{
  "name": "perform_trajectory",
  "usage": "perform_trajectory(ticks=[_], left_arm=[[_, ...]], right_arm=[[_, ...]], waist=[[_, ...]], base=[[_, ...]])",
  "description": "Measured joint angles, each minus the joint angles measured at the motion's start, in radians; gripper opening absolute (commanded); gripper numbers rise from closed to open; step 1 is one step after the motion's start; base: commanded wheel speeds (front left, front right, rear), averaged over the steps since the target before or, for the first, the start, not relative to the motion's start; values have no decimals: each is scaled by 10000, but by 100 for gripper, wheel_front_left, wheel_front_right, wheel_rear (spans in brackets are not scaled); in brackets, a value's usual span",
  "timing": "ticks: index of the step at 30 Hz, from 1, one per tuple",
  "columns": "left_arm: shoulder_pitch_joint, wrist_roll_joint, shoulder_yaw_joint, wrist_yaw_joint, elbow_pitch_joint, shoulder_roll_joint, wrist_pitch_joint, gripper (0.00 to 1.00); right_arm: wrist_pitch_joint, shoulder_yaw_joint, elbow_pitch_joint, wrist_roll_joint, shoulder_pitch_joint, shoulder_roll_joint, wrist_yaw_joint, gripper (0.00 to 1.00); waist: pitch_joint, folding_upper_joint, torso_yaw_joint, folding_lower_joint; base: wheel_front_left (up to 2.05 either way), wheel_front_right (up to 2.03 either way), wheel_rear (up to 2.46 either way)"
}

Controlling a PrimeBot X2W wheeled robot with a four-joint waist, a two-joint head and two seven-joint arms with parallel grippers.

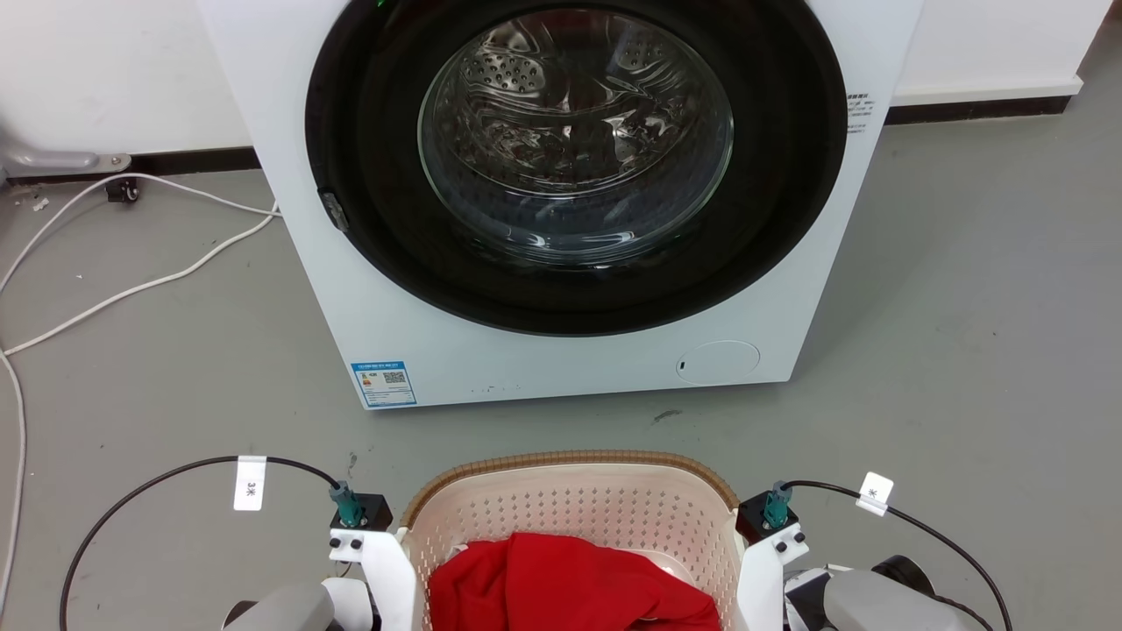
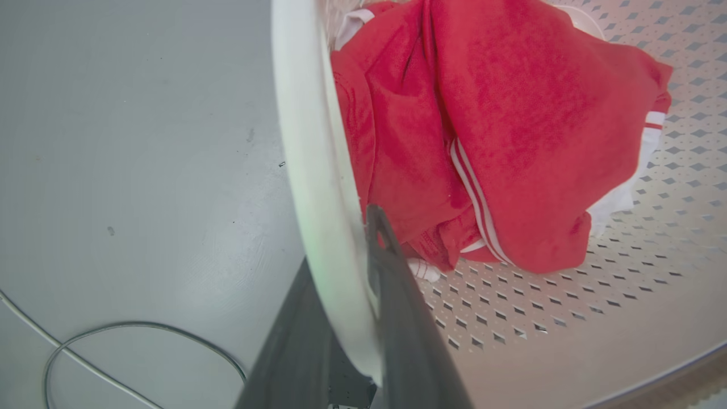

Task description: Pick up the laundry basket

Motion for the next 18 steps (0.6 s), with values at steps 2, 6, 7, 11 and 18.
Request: perform_trajectory(ticks=[2, 6, 7, 11, 18], left_arm=[[-3, -52, -59, 0, 2, 8, -21, 0], [-24, -136, -157, 0, 2, 25, -44, 0], [-32, -142, -180, 0, 2, 27, -67, 0], [-42, -226, -274, 0, 12, 33, -102, 0], [-79, -349, -435, 0, 21, 38, -123, 0]], right_arm=[[-2, 4, 2, 0, 1, 0, 0, 0], [-6, 6, 2, 0, 3, 4, 0, 0], [-13, 8, 2, 0, 4, 4, 0, 0], [-15, 8, 4, 0, 7, 4, 0, 0], [-29, 13, 12, 0, 12, 6, 0, 0]], waist=[[15, 0, -11, 0], [48, 0, -21, 0], [54, 0, -23, 0], [72, 0, -28, 0], [117, 0, -17, 1]], base=[[0, 0, 0], [0, 0, 0], [0, 0, 0], [0, 0, 0], [0, 0, 0]])
